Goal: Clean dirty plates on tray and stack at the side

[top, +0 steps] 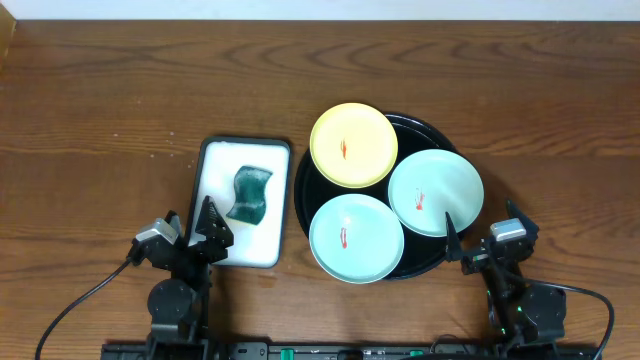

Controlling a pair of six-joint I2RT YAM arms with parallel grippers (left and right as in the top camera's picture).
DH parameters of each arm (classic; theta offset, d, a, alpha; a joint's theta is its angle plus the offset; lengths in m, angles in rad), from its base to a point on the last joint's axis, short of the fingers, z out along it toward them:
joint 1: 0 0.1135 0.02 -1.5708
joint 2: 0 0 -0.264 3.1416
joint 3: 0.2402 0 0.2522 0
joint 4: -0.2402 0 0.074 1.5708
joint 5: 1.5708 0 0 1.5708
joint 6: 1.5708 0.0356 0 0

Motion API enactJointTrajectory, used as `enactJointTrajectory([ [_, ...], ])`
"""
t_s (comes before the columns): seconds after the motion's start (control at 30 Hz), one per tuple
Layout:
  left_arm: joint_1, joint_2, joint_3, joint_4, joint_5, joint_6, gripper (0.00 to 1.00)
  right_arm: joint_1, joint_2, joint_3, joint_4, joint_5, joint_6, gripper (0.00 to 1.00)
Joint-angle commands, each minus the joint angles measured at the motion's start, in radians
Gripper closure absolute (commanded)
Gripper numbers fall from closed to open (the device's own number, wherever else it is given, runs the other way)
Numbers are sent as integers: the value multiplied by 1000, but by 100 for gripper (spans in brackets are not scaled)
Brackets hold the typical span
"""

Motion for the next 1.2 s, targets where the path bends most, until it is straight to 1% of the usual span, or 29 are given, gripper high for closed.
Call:
enactJointTrajectory([
  [0.0,3,-6,-34,-12,3,21,18,10,-4,-3,-2,5,-7,1],
  [0.1,3,-6,-34,-7,-55,25,18,10,-4,-3,-2,5,-7,1],
  [0.33,3,-6,-34,21,-50,13,18,10,-4,-3,0,5,-7,1],
  [0.43,3,-6,-34,21,-14,13,18,10,-4,-3,-1,-7,0,1],
  [0.5,3,-6,-34,30,-13,13,18,10,-4,-3,23,-19,45,1],
  [0.6,3,-6,-26,100,18,18,18,10,-4,5,101,-113,49,1],
  [0.67,3,-5,8,138,46,25,18,10,-4,38,114,-124,50,1],
  [0.77,3,19,98,148,49,25,18,10,25,142,79,-130,57,1],
  [0.9,3,144,265,92,114,25,18,10,150,328,-32,-170,57,1],
  [0.97,3,247,378,17,154,26,18,10,251,444,-121,-204,57,1],
  [1.1,3,484,632,-187,248,57,18,10,511,722,-367,-241,57,1],
  [1.17,3,592,744,-285,270,63,18,10,640,858,-492,-246,57,1],
])
